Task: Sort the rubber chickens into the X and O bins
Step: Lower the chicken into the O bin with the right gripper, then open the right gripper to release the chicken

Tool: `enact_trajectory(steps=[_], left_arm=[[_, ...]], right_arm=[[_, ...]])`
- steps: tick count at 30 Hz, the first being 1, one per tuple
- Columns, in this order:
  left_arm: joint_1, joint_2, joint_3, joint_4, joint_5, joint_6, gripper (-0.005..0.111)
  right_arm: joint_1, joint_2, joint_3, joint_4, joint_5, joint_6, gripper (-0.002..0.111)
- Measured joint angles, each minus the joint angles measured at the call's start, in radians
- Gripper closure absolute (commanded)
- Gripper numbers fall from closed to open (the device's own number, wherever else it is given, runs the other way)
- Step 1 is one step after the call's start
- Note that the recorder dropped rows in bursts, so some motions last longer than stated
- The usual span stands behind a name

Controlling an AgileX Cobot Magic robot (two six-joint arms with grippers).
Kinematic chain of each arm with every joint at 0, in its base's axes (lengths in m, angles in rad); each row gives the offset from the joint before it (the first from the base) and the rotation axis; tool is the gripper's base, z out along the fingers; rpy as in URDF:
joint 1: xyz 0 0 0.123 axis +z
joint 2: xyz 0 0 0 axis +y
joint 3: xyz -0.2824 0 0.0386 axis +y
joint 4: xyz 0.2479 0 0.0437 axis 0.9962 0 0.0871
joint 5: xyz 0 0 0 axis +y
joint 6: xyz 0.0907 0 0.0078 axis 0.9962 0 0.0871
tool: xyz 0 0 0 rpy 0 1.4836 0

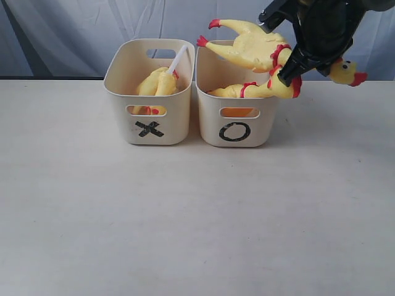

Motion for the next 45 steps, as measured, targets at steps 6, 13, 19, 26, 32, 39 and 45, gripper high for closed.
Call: enact_trajectory(steps=[6,13,19,26,32,39,45], left_arm=[[0.000,0.000,0.000,0.000,0.000,0.000,0.107],[0.000,0.000,0.000,0.000,0.000,0.000,0.107],[0.000,0.000,0.000,0.000,0.000,0.000,0.107],[0.000,0.000,0.000,0.000,0.000,0.000,0.107],[0.000,0.000,0.000,0.000,0.000,0.000,0.107],[0.000,0.000,0.000,0.000,0.000,0.000,0.107],[0.000,0.000,0.000,0.000,0.000,0.000,0.107]], right_arm=[[0.000,0.000,0.000,-0.010,0.000,0.002,0.074],[0.000,0.000,0.000,-0.018,-0.007,0.006,0.073],[0.000,0.000,0.000,-0.026,-0.007,0.006,0.073],[0.018,0.000,0.000,-0.089,-0.009,0.004,0.073],[0.036,-0.030,0.000,-0.115,-0.007,0.004,0.063],[0.066,-0.049,-0.015,-0.133,-0.009,0.013,0.056],[0.096,-0.049,-0.017,-0.145,-0.009,0.007,0.056]])
